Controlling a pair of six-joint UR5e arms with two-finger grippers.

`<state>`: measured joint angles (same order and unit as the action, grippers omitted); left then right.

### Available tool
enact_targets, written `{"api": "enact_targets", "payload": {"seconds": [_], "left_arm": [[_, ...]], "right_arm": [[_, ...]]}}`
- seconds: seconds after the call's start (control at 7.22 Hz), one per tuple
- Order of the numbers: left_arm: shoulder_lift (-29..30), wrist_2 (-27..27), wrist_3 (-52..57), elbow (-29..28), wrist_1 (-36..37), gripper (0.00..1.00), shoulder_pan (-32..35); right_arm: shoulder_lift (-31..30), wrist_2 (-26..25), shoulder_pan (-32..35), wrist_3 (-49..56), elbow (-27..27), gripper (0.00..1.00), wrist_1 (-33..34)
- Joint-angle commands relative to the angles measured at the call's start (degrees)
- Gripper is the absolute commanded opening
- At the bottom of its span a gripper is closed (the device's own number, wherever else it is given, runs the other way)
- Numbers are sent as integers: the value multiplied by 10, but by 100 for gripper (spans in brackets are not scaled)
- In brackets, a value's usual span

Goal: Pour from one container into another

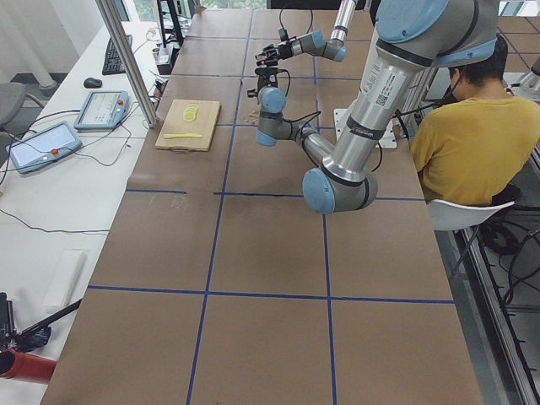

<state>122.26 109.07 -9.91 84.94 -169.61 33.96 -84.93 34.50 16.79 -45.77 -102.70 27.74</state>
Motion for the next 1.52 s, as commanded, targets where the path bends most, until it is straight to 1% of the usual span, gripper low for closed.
{"api": "enact_targets", "payload": {"seconds": [0.0, 0.42, 0.55, 0.69, 0.83, 1.11, 1.38], "left_arm": [[0, -1, 1, -2, 2, 0, -2], [0, -2, 2, -4, 2, 0, -11], [0, -2, 2, -5, 2, 0, -12], [0, -2, 2, -7, 2, 0, -13], [0, -2, 2, -7, 2, 0, -16], [0, -2, 1, -7, 2, 0, -17], [0, -3, 1, -7, 2, 0, -21]], "right_arm": [[45, 27, 0, 7, -106, 0, 180], [172, 44, 3, 7, -113, 0, 328], [201, 48, 5, 9, -119, 0, 374], [221, 63, 10, 22, -128, 0, 409], [225, 65, 12, 70, -130, 0, 417], [239, 65, 11, 82, -129, 0, 422], [241, 63, 10, 83, -128, 0, 455]]}}
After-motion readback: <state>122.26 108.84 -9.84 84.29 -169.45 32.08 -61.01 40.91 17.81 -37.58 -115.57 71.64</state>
